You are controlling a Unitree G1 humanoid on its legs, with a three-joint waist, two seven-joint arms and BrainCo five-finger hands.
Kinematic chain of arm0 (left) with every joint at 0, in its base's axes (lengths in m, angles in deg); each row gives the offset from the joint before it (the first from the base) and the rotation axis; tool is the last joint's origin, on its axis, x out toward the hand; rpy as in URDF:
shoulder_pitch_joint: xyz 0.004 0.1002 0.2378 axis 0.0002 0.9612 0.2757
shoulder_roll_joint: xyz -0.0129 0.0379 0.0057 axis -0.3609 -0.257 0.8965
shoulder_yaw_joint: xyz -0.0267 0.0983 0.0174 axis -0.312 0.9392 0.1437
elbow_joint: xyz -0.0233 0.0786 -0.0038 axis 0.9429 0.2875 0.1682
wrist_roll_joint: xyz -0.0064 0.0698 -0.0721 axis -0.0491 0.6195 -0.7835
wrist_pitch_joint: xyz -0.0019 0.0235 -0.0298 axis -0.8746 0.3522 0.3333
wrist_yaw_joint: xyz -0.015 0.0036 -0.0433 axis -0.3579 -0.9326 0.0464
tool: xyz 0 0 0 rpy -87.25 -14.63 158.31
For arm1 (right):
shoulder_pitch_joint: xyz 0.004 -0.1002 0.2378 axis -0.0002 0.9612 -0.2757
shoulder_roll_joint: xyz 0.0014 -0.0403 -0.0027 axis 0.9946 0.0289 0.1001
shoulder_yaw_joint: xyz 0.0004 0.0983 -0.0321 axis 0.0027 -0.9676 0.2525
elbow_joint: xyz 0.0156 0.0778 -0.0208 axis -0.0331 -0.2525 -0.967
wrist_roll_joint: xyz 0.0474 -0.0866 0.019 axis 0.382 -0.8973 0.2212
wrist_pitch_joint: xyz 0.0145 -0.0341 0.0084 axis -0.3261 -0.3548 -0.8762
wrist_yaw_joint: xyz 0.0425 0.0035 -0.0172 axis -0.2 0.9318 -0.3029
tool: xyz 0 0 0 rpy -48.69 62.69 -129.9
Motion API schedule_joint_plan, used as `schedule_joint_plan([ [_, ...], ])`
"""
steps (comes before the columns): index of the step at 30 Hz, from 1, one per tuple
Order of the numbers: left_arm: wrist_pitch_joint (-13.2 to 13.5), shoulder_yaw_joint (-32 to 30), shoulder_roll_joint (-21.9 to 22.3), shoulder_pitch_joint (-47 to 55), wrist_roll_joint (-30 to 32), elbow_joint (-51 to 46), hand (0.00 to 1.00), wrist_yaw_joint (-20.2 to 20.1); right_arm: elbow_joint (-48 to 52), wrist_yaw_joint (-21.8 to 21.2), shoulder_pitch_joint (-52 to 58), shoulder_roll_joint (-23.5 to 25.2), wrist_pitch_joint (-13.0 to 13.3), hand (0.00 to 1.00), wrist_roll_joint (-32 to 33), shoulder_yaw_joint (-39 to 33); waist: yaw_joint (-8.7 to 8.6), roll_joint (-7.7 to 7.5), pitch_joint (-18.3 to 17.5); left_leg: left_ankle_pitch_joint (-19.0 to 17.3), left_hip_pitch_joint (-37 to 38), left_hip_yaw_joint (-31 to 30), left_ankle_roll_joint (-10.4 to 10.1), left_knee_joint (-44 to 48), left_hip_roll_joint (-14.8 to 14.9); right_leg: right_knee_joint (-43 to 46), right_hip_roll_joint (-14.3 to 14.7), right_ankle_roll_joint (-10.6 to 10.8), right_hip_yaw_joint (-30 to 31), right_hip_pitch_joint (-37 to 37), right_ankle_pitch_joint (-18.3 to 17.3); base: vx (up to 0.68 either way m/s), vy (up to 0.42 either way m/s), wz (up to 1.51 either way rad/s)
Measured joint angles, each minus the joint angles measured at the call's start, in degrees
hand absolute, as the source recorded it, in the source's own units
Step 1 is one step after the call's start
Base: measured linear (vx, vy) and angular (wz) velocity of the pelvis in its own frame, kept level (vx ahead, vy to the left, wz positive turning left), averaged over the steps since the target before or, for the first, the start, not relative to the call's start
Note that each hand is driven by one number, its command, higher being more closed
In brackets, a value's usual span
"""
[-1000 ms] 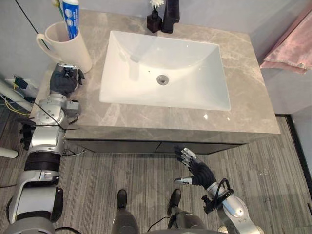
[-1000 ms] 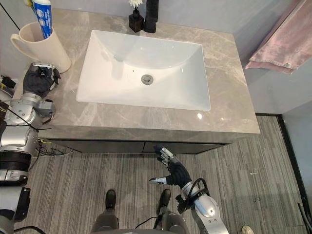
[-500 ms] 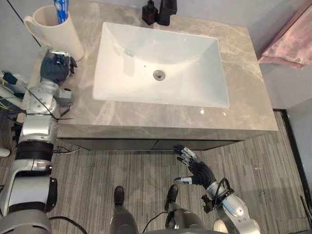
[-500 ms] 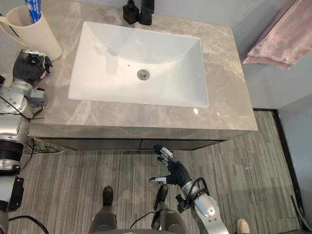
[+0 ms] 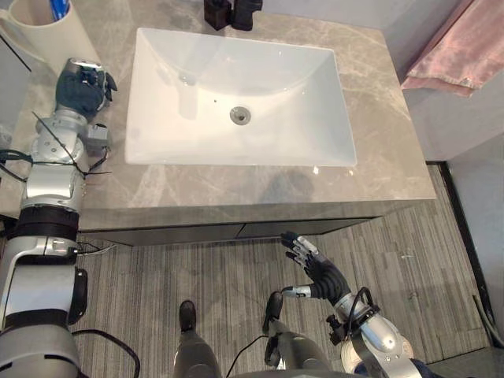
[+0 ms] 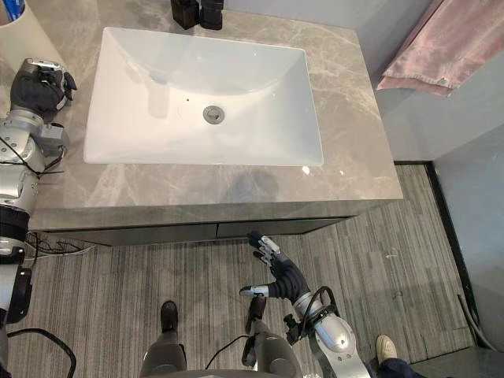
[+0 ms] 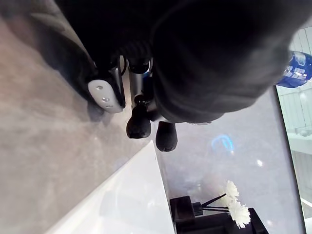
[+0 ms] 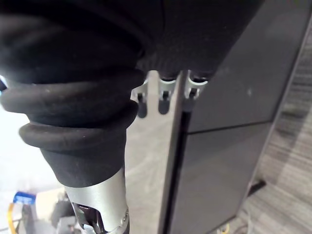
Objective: Organize washtable
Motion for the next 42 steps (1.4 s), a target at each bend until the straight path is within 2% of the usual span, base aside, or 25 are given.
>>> schedule_joint_plan([
  [2, -0.12, 1.5, -0.56, -1.81, 0.0, 1.66, 1.0, -0.02, -0.02, 0.01, 0.77, 0.01, 0.0, 0.0, 0.0, 0.02, -0.2, 0.0, 0.0, -0.01, -0.02, 0.01, 0.0, 0.0, 0.0, 0.0, -0.01, 0.0, 0.01, 0.0, 0.01, 0.0, 0.0, 0.0],
  [4, -0.14, 1.91, -2.1, -2.57, -0.15, 3.21, 1.0, 0.01, -0.06, 0.03, 0.96, 0.05, 0.01, 0.0, 0.0, 0.1, -1.34, 0.0, 0.0, -0.06, -0.02, 0.09, 0.03, 0.01, 0.0, 0.0, -0.02, -0.03, 0.25, -0.02, 0.03, 0.0, 0.0, 0.0],
  [11, -0.25, 3.36, -2.58, -7.25, -0.64, 7.29, 1.0, 0.08, -0.11, 0.0, 2.96, 0.04, 0.01, 0.0, 0.0, 0.17, -1.53, 0.03, 0.12, -0.18, -0.02, 0.58, -0.06, 0.07, 0.18, -0.01, 0.14, -0.03, 0.93, -0.34, 0.07, 0.0, -0.007, -0.03],
  [18, -0.25, 3.37, -2.51, -7.21, -0.74, 7.43, 1.0, 0.05, -0.24, -0.05, 3.05, 0.03, 0.01, 0.0, 0.01, 0.92, -1.56, 0.04, 0.12, -0.2, 0.01, 0.65, -0.09, 0.13, 0.2, -0.01, 0.16, -0.03, 0.91, -0.28, 0.07, 0.0, -0.002, 0.0],
  [26, -0.23, 3.17, -0.97, 1.22, -0.9, -2.85, 1.0, -0.2, -0.99, -0.18, 0.86, 0.16, 0.0, 0.0, 0.0, 2.31, -1.12, 0.24, 0.12, -0.51, 0.65, -0.76, 0.19, 1.52, -0.04, -0.05, -0.2, -0.02, -1.18, 2.16, 0.06, 0.0, 0.002, 0.12],
  [31, -0.27, 2.95, 0.49, 6.2, -2.0, -7.2, 1.0, -1.54, -2.61, -0.16, -0.35, 0.07, -0.08, 0.0, -0.04, 2.21, 0.53, 1.28, 0.51, -0.51, 1.07, -2.51, 0.27, 2.11, -0.33, -0.07, -0.46, 0.03, -2.05, 3.63, 0.02, -0.03, 0.008, 0.14],
  [32, -0.32, 2.7, 0.55, 7.36, -1.99, -7.37, 1.0, -1.89, -2.66, -0.18, -0.36, -0.04, -0.09, 0.0, -0.07, 2.21, 0.58, 2.08, 0.46, -0.49, 1.24, -3.51, 0.29, 2.13, -0.38, -0.08, -0.47, 0.1, -3.31, 4.4, -0.05, -0.03, -0.004, 0.22],
  [34, -0.5, 2.43, 0.58, 8.34, -1.99, -7.69, 1.0, -2.37, -2.66, -0.17, -0.37, -0.04, -0.09, 0.0, -0.08, 2.19, 0.72, 2.65, 0.15, -0.47, 1.31, -3.78, 0.3, 2.13, -0.4, -0.08, -0.48, 0.14, -3.52, 4.64, -0.08, -0.02, 0.0, 0.14],
  [36, -0.92, 2.42, 0.76, 8.67, -1.95, -7.9, 1.0, -2.58, -2.93, -0.18, -0.38, -0.15, -0.09, 0.0, -0.12, 2.19, 1.62, 3.69, -0.53, -0.39, 1.37, -4.02, 0.37, 2.13, -0.48, -0.07, -0.53, 0.19, -3.69, 4.83, -0.1, -0.01, 0.0, 0.06],
  [40, -1.05, 1.62, 0.81, 10.64, -1.92, -8.01, 1.0, -2.63, -3.15, -0.17, -0.38, -0.58, -0.11, 0.0, -0.15, 2.13, 1.67, 5.1, -2.43, -0.28, 1.34, -4.63, 0.48, 2.11, -0.75, -0.07, -0.75, 0.32, -4.31, 5.18, -0.19, 0.01, -0.001, 0.08],
  [42, -1.07, 1.61, 0.81, 10.67, -1.89, -7.9, 1.0, -2.65, -3.16, -0.2, -0.37, -0.55, -0.11, 0.0, -0.4, 2.21, 1.59, 5.15, -2.87, -0.18, 1.37, -5.19, 0.51, 2.13, -0.82, -0.08, -0.78, 0.34, -4.72, 5.58, -0.21, 0.01, -0.002, 0.12],
])
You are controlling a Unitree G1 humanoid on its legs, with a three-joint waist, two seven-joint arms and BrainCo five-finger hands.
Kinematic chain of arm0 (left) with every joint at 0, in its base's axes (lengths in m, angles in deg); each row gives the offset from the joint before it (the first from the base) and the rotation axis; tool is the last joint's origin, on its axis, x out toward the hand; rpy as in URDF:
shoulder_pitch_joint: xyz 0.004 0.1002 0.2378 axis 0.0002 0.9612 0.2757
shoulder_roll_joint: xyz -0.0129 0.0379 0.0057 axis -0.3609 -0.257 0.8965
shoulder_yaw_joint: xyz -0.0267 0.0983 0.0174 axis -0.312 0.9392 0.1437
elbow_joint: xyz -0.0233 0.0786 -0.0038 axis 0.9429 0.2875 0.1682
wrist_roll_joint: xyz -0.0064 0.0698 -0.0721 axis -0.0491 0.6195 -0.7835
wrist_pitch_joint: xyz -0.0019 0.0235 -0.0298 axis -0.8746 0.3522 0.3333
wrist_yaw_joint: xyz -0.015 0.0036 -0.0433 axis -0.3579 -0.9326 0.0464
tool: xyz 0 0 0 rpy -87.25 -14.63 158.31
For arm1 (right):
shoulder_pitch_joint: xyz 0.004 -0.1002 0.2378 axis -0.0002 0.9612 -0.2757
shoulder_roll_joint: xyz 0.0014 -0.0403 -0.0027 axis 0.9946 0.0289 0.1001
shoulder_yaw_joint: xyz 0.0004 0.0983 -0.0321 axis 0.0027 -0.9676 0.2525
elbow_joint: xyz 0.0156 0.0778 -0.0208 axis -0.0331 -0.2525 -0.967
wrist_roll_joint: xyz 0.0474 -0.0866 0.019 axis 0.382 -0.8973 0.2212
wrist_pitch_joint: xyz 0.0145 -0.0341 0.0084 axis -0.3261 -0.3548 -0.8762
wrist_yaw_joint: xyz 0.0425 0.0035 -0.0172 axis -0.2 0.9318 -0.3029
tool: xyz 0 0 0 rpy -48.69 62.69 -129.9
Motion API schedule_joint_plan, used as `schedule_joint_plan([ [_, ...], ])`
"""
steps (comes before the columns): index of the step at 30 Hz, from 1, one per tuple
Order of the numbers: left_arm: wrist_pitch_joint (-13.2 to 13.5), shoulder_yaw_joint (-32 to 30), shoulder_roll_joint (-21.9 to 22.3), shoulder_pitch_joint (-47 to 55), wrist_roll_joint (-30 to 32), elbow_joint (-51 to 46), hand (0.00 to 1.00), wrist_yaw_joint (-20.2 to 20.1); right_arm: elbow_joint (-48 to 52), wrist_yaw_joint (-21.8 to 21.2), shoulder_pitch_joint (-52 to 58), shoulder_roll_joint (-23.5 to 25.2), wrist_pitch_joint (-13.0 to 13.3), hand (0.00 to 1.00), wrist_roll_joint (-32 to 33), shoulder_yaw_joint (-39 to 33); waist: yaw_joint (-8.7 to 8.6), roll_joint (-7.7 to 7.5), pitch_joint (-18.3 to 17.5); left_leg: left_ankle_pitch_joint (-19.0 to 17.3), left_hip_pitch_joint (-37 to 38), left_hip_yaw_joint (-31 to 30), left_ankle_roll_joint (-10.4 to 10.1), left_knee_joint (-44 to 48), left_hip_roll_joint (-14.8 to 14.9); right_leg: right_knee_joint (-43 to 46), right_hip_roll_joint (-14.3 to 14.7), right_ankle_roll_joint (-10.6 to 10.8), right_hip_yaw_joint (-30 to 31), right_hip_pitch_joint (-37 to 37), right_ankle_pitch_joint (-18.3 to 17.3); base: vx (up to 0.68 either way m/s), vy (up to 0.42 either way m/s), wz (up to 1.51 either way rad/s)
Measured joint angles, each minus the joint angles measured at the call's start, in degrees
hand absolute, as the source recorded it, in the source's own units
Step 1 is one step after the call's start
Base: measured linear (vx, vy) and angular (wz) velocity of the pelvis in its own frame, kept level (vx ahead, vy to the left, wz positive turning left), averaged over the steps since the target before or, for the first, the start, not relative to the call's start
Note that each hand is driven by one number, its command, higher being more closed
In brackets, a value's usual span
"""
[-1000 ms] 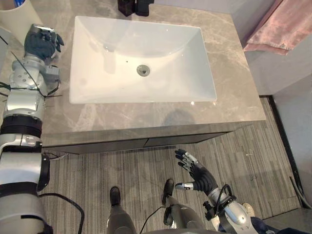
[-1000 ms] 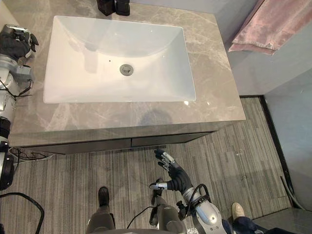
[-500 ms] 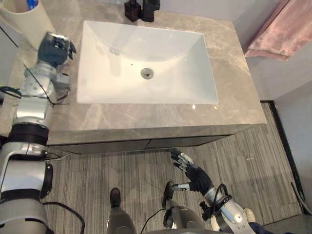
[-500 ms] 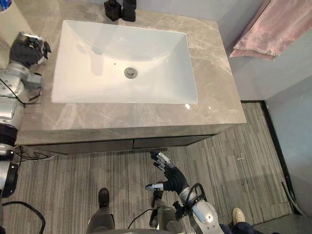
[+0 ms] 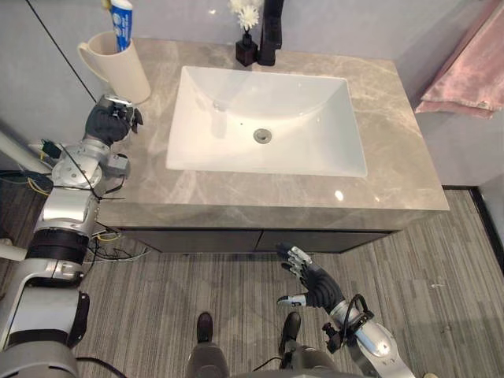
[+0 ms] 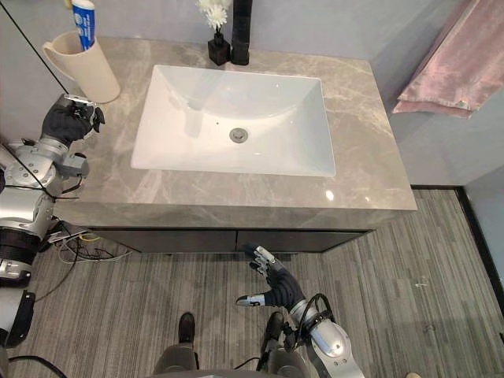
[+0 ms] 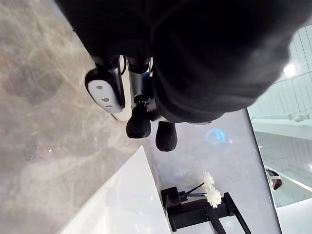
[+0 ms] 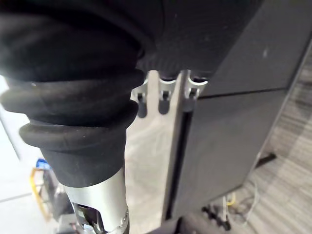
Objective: Organize washtable
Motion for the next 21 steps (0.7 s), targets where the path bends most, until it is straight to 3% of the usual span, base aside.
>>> schedule_joint_plan([
  [10, -0.13, -0.46, -0.02, -0.32, 2.42, 10.14, 1.0, 0.16, -0.02, 0.04, 0.06, 0.06, 0.0, 0.0, -0.18, 0.17, -0.13, -0.21, -2.3, 0.04, 0.37, 0.2, 0.05, 0.07, -0.18, -0.02, -0.22, 0.12, 0.36, 0.24, 0.1, -0.01, -0.002, 0.0],
  [21, -0.2, -1.17, -0.2, -4.79, 3.78, 17.44, 1.0, 1.32, -0.02, 0.32, 0.74, 0.12, 0.03, 0.0, -0.19, -0.28, -1.51, -1.5, -3.5, 0.01, -0.18, 3.53, 0.05, -0.07, -0.1, -0.01, -0.22, 0.16, 3.49, -2.61, 1.0, 0.0, -0.006, -0.15],
])
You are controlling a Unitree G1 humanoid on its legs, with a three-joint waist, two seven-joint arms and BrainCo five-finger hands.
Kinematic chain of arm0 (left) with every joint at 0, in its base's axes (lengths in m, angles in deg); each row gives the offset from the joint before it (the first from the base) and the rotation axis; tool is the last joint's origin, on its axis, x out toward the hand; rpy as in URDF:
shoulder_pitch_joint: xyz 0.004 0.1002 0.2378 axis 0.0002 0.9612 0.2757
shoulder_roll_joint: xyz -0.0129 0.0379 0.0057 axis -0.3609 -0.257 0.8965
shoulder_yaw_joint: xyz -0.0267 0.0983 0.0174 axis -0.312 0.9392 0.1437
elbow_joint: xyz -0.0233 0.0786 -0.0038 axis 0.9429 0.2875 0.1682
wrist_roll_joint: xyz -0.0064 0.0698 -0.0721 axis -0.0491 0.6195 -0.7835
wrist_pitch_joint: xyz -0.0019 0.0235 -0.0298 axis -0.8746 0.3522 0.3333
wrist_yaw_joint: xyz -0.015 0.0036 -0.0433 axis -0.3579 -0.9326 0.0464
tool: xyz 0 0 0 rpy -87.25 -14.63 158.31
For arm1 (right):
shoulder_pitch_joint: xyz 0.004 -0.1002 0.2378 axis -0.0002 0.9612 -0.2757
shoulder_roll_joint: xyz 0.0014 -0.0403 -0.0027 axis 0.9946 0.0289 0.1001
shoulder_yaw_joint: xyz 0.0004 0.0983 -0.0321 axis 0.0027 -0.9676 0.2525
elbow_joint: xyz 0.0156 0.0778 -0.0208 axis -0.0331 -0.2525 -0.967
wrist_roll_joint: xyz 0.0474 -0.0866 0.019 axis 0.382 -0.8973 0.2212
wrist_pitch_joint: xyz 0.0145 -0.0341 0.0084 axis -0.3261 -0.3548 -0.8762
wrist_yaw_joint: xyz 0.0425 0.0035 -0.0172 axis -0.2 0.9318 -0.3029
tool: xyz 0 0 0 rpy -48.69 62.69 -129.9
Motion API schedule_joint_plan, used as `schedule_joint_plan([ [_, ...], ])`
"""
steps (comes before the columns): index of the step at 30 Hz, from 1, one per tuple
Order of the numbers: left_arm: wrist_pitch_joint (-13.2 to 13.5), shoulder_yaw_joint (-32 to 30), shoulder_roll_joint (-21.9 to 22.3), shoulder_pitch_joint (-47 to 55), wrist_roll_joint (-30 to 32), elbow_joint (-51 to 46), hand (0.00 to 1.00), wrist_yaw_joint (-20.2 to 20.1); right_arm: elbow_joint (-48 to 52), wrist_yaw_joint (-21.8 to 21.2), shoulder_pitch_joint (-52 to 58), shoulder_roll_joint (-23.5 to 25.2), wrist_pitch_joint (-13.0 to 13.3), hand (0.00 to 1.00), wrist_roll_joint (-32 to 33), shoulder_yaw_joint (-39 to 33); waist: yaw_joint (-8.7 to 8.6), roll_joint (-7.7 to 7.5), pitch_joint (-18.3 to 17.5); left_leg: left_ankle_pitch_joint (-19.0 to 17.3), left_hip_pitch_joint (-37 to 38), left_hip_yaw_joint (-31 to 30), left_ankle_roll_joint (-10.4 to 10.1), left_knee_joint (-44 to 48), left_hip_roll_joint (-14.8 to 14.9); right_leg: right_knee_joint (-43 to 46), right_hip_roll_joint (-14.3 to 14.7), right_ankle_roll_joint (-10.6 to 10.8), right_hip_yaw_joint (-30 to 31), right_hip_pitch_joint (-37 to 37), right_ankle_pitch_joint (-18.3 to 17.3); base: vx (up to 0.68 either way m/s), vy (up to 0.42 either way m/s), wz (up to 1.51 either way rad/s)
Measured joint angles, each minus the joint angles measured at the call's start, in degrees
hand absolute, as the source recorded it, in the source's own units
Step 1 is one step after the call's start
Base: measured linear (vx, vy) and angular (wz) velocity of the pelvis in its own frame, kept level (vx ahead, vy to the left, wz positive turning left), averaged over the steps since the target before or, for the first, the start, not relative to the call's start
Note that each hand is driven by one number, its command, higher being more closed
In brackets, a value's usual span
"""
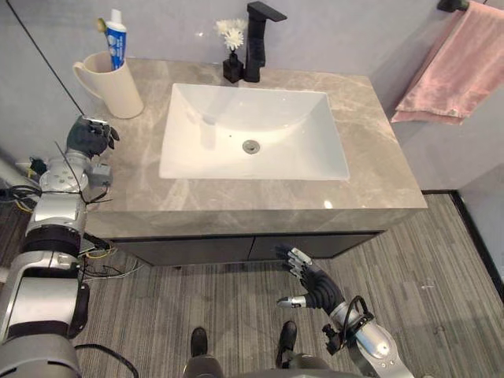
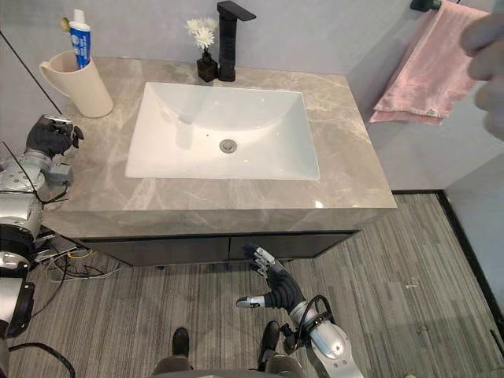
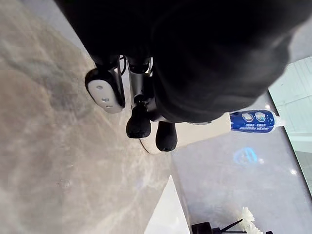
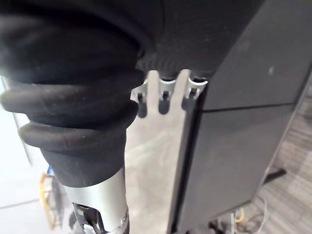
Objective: Organize washtable
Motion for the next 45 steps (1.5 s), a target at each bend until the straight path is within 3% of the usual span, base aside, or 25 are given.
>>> schedule_joint_plan([
  [5, -0.03, -1.74, -0.06, -1.25, -0.49, 1.41, 1.0, 0.25, 0.0, 0.47, 0.48, 0.04, 0.02, 0.0, -0.07, -0.07, -0.4, -0.24, 0.02, -0.05, -0.37, 1.31, -0.06, -0.01, 0.35, 0.0, 0.33, -0.1, 1.22, -1.2, 0.33, -0.01, -0.01, -0.14],
  [11, -0.05, -1.26, -3.83, -7.63, -0.63, 3.71, 1.0, 1.33, 0.0, 1.26, 0.88, 1.31, 0.05, 0.0, -0.65, -0.28, -1.51, -3.35, 0.18, -0.05, -1.61, 3.0, -0.13, 0.01, 0.98, 0.01, 0.96, -0.69, 2.85, -3.63, 0.96, -0.01, -0.018, -0.14],
  [13, -0.05, -1.05, -4.1, -8.65, -0.63, 3.94, 1.0, 1.36, 0.01, 1.27, 1.25, 1.37, 0.07, 0.0, -0.8, -0.32, -1.56, -3.67, 0.2, -0.06, -1.75, 3.19, -0.13, 0.03, 0.98, 0.01, 0.96, -0.72, 3.0, -3.89, 1.05, 0.01, -0.007, -0.1],
  [17, 0.0, 1.57, -9.06, -16.19, -0.63, 6.0, 1.0, 1.52, 0.02, 1.37, 2.71, 2.48, 0.78, 0.0, -1.2, -0.54, -1.94, -6.8, 1.53, -0.92, -3.0, 4.76, -1.06, 1.72, 2.24, 0.02, 1.73, -1.53, 4.37, -5.42, 1.72, 0.0, -0.019, -0.22],
  [26, 0.0, 5.14, -12.56, -22.69, -0.65, 9.69, 1.0, 2.7, 0.2, 1.34, 3.75, 2.45, 1.91, 0.0, -1.2, -1.16, -2.37, -9.49, 4.2, -1.72, -5.79, 4.45, -2.34, 3.4, 4.29, 0.02, 3.44, -2.04, 4.07, -7.52, 1.87, 0.0, -0.025, -0.04],
  [28, 0.02, 6.08, -13.54, -25.62, -0.63, 10.09, 1.0, 2.71, 0.25, 1.29, 3.83, 2.46, 1.95, 0.0, -1.2, -1.14, -3.19, -10.38, 4.81, -1.6, -7.39, 4.09, -2.47, 3.71, 4.34, 0.02, 3.44, -2.27, 3.75, -8.79, 2.0, -0.01, 0.007, 0.05],
  [37, 2.64, 7.51, -13.84, -30.51, -0.63, 10.35, 1.0, 2.95, 0.84, 1.1, 4.27, 2.42, 2.24, 0.0, -1.21, -1.09, -3.59, -10.84, 7.88, -1.65, -9.55, 2.65, -2.3, 5.06, 4.85, 0.03, 3.89, -2.89, 2.39, -9.41, 2.64, 0.03, 0.014, 0.06],
  [45, 2.72, 7.81, -13.88, -33.84, -0.77, 10.36, 1.0, 5.05, 3.54, 1.28, 3.95, 1.93, 2.64, 0.0, -1.06, -1.03, -4.1, -10.48, 9.43, -1.86, -10.93, 2.62, -2.5, 5.54, 6.2, 0.02, 5.11, -2.04, 2.56, -11.1, 6.75, 0.0, 0.011, -0.06],
])
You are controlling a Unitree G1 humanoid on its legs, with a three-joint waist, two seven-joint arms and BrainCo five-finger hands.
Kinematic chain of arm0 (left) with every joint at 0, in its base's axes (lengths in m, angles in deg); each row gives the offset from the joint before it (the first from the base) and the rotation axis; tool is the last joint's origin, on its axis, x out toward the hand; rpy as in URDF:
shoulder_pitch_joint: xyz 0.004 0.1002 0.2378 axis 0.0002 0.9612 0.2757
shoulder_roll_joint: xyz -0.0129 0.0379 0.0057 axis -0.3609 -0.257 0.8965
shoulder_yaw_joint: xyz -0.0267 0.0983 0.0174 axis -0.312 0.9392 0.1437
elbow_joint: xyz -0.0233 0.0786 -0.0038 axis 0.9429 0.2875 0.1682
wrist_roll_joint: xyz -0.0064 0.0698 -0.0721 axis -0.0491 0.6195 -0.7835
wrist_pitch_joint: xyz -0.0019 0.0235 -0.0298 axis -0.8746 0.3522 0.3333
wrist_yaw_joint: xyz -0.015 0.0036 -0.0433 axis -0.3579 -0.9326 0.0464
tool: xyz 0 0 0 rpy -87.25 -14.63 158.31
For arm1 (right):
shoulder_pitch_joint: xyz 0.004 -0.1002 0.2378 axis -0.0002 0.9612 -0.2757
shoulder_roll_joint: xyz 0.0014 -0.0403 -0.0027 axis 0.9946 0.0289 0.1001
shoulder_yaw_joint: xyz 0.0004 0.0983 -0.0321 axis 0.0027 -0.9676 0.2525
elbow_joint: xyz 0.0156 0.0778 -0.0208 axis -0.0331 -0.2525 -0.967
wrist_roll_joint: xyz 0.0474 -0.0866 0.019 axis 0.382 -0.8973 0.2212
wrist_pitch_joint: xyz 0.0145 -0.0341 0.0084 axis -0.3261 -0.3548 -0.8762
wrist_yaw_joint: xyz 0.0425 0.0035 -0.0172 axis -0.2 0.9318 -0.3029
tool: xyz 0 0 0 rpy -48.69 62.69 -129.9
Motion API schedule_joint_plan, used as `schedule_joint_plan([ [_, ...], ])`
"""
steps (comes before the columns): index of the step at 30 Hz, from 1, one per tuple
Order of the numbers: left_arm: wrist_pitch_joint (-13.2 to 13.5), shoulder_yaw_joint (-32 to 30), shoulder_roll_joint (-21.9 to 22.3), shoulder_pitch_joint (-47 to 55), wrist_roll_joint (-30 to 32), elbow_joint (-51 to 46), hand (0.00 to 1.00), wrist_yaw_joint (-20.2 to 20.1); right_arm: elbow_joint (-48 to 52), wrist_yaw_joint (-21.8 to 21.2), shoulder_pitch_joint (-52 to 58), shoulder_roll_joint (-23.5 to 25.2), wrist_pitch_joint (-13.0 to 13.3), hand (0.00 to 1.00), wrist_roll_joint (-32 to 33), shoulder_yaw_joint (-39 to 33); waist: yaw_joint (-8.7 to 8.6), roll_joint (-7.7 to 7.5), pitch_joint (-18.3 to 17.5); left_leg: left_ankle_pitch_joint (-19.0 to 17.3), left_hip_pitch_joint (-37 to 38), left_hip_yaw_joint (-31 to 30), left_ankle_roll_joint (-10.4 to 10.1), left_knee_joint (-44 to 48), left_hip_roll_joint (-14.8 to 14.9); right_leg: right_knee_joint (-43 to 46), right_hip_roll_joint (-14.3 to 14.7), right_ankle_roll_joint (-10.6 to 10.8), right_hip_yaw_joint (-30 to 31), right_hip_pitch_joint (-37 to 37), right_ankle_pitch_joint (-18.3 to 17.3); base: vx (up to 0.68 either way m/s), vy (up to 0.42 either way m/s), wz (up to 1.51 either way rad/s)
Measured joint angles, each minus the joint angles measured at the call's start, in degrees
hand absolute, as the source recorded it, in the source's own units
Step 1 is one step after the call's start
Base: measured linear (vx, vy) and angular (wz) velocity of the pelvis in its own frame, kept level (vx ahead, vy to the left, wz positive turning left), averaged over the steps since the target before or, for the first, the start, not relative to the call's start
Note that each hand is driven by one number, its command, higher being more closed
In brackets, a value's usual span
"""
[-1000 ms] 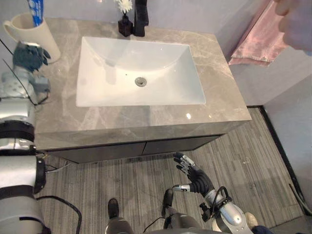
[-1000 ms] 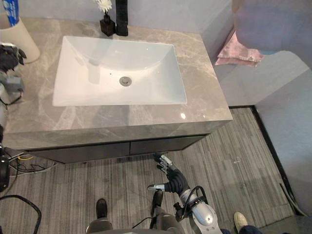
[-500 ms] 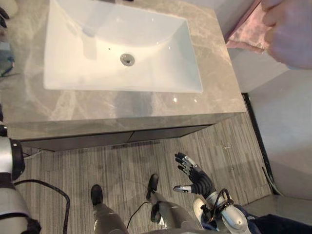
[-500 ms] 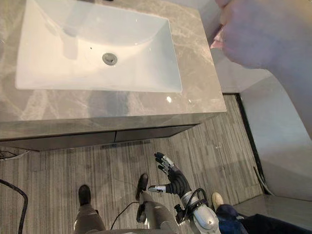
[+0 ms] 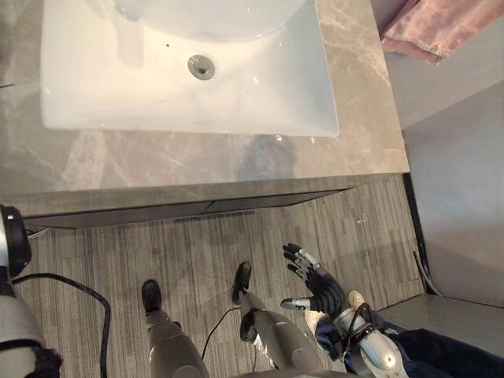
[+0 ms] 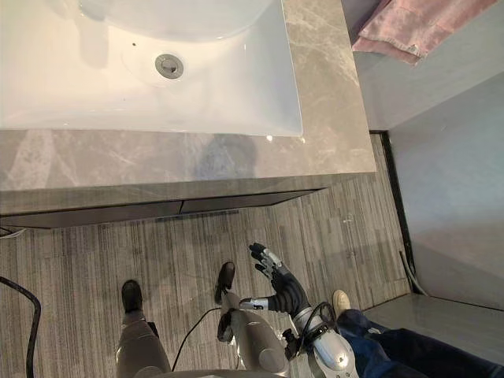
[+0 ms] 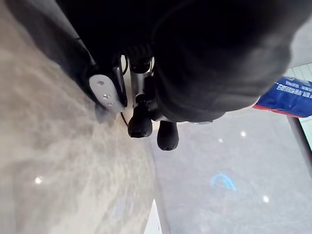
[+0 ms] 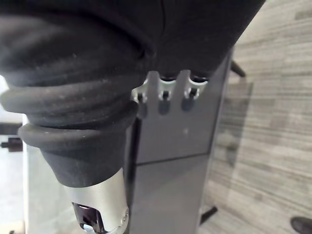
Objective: Organize washtable
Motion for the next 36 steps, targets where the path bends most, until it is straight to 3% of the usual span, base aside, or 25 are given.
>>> schedule_joint_plan([
  [2, -0.15, -0.82, 0.41, 1.27, -1.05, -1.47, 1.0, 0.24, -0.02, -0.02, -0.13, -0.03, 0.27, 0.0, 0.0, 0.19, 0.02, 0.22, 0.17, 0.1, 0.07, 0.01, 0.13, 0.02, -0.1, -0.01, -0.09, 0.02, 0.02, 0.04, 0.03, 0.0, 0.0, 0.0],
  [5, -0.07, -4.56, 3.24, 8.7, -3.28, -11.11, 1.0, 0.28, -0.19, 0.01, -1.67, -0.58, 0.26, 0.0, 0.02, 0.28, 0.97, 0.67, 0.5, 0.27, 0.66, 0.04, 0.33, 0.36, -0.42, -0.04, -0.42, 0.03, -0.06, 0.75, 0.02, 0.02, 0.016, 0.02],
  [8, 0.12, -8.39, 9.35, 19.18, -6.21, -22.64, 1.0, 0.27, -1.43, 0.25, -4.02, -0.76, 0.17, 0.0, 0.75, -0.17, 1.61, 2.71, 1.02, 0.29, 2.35, -0.62, 0.6, 0.37, -1.18, -0.1, -1.11, 0.44, -1.02, 2.94, -0.32, 0.03, 0.049, 0.15],
  [11, 1.23, -11.76, 18.98, 33.0, -8.21, -35.98, 1.0, -0.16, -3.67, 1.31, -4.84, -0.57, -0.38, 0.0, 1.2, -3.7, 2.68, 5.81, 0.18, 0.15, 3.88, -1.09, 1.58, 0.29, -3.23, -0.09, -2.71, 1.83, -1.99, 5.07, -2.35, 0.04, 0.049, 0.25],
  [13, 1.4, -13.81, 27.01, 45.94, -8.71, -44.45, 1.0, -0.59, -6.66, 2.52, -5.15, -0.29, -0.96, 0.0, 1.21, -7.09, 2.86, 9.67, -1.86, 0.39, 5.87, -1.44, 2.03, -0.94, -4.32, -0.08, -3.7, 1.76, -3.4, 6.98, -2.99, 0.06, 0.06, 0.19],
  [17, 1.8, -14.83, 39.34, 66.39, -9.5, -56.11, 1.0, -2.72, -11.49, 4.74, -6.37, 2.52, -2.27, 0.0, 1.16, -12.44, 3.57, 13.97, -5.14, 0.56, 10.3, -1.48, 2.47, -3.86, -5.88, -0.08, -5.01, 2.45, -4.98, 10.69, -6.15, 0.04, 0.03, 0.15],
  [21, 1.76, -14.71, 48.14, 83.1, -9.85, -63.11, 1.0, -4.51, -14.23, 6.92, -6.7, 4.04, -2.8, 0.0, 1.08, -15.8, 4.71, 17.0, -8.36, 1.06, 13.65, -3.06, 2.83, -6.3, -5.88, -0.08, -4.85, 3.09, -7.12, 14.16, -8.11, 0.04, -0.01, 0.23],
  [23, 0.58, -14.04, 50.41, 89.81, -9.89, -62.56, 1.0, -5.18, -15.5, 7.66, -6.81, 4.93, -2.8, 0.0, 0.79, -17.49, 5.32, 17.83, -9.41, 1.21, 14.88, -3.89, 2.65, -6.63, -5.93, -0.08, -4.86, 3.07, -7.94, 15.79, -8.45, 0.07, -0.008, 0.23],
  [24, 0.02, -13.76, 51.51, 93.09, -9.96, -62.53, 0.0, -5.64, -16.19, 7.96, -6.71, 5.36, -2.8, 0.0, 0.27, -18.2, 5.71, 17.93, -9.67, 1.2, 15.43, -4.2, 2.63, -6.61, -5.95, -0.08, -4.86, 3.06, -8.15, 16.52, -8.55, 0.08, -0.007, 0.27],
  [28, -1.8, -11.8, 55.38, 101.5, -13.86, -57.29, 0.0, -8.41, -20.35, 8.69, -5.51, 7.11, -2.88, 0.0, -0.11, -19.97, 6.01, 17.71, -10.56, 1.29, 16.59, -6.81, 2.71, -6.61, -6.58, -0.08, -5.41, 3.63, -10.84, 19.51, -9.23, 0.05, 0.005, 0.33],
  [36, -5.35, -3.24, 56.78, 101.96, -15.36, -42.2, 0.0, -12.59, -28.02, 7.27, -3.49, 9.25, -3.24, 0.0, 1.66, -18.03, 5.87, 17.61, -11.64, 1.22, 19.28, -7.95, 2.89, -6.81, -7.33, -0.11, -6.06, 4.0, -12.07, 22.91, -9.66, 0.01, 0.005, 0.09],
])
